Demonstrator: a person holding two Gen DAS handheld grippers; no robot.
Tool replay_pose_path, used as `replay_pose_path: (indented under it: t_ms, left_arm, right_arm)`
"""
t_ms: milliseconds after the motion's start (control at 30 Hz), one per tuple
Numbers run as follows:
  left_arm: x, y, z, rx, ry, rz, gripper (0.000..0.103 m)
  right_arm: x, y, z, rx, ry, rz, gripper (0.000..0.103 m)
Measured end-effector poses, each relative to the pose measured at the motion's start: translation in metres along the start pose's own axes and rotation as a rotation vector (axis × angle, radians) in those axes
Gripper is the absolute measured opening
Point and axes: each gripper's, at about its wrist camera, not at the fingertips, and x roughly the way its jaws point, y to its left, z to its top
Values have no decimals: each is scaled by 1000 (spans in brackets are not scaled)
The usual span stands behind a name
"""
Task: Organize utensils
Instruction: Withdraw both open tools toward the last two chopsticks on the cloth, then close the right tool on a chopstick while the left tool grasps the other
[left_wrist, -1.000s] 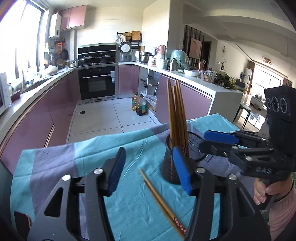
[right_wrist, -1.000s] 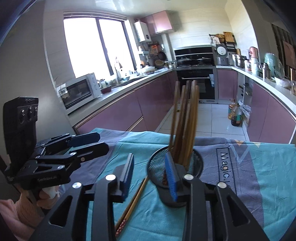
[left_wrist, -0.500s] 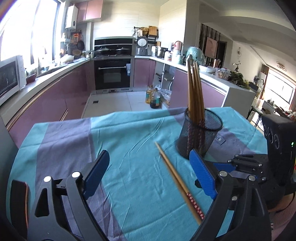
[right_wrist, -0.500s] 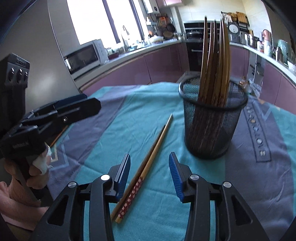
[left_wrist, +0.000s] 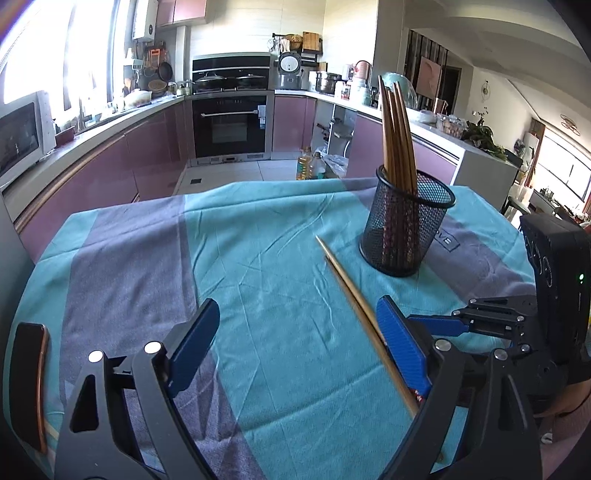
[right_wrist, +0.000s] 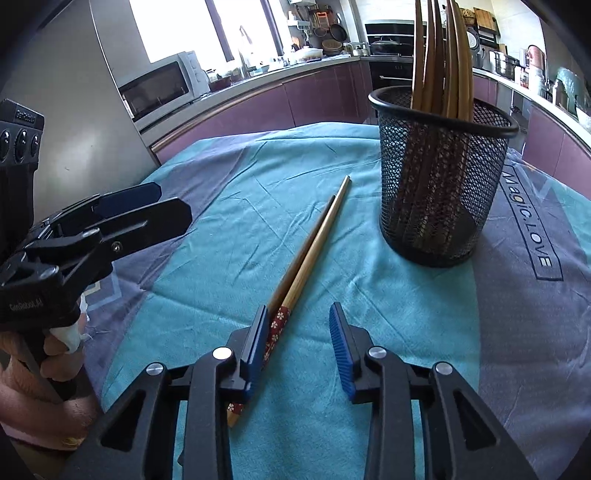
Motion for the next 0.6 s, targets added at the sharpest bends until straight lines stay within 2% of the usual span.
replay_pose_path:
  t_ms: [333, 600]
  left_arm:
    - [6, -9, -8, 33, 35, -25, 79]
    - [32, -27, -15, 80, 128, -79, 70]
  right_arm:
    - [-1, -3, 1, 35, 7, -20, 26]
    - [-7, -14, -5, 50, 11, -34, 24]
